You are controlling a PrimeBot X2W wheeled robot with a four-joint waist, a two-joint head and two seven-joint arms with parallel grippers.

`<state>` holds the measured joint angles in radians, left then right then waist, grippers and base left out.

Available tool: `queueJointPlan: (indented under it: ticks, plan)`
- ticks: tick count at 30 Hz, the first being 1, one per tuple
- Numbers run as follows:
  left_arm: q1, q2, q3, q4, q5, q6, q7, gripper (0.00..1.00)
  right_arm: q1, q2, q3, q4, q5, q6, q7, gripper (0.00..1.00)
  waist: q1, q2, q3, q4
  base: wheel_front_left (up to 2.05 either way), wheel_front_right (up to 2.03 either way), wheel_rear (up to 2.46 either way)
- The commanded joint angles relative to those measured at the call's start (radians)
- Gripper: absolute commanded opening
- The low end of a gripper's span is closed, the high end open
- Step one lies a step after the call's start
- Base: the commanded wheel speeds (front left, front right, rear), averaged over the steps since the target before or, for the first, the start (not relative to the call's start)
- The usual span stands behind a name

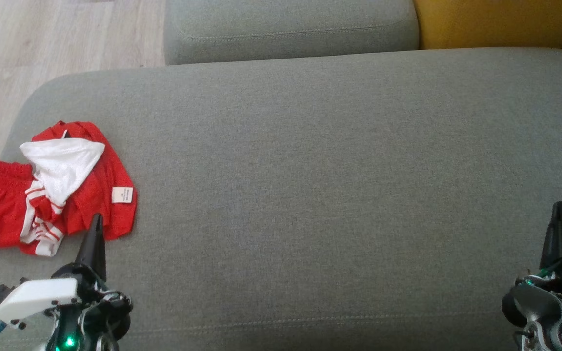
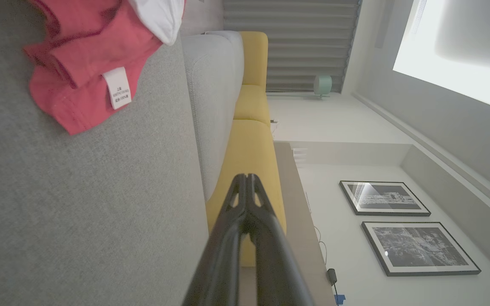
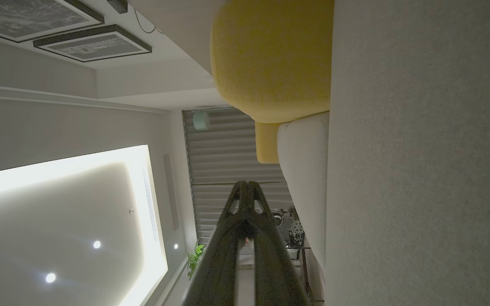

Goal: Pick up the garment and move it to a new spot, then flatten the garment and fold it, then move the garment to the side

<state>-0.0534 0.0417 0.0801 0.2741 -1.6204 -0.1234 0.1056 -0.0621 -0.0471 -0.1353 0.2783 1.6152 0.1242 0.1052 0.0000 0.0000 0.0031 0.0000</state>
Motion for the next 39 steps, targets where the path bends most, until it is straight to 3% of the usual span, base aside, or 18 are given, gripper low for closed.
queueJointPlan:
  ticks: [1, 39]
  plan:
    - [-0.055, 0.009, 0.034, -0.029, 0.012, -0.007, 0.008, 0.00, -0.046, -0.003, 0.021, -0.034, -0.007, 0.007, 0.008, 0.00, 0.0000, 0.0000, 0.000, 0.000, 0.00, 0.00, 0.00]
    - [-0.055, 0.009, 0.034, -0.029, 0.012, -0.007, 0.008, 0.00, -0.046, -0.003, 0.021, -0.034, -0.007, 0.007, 0.008, 0.00, 0.0000, 0.0000, 0.000, 0.000, 0.00, 0.00, 0.00]
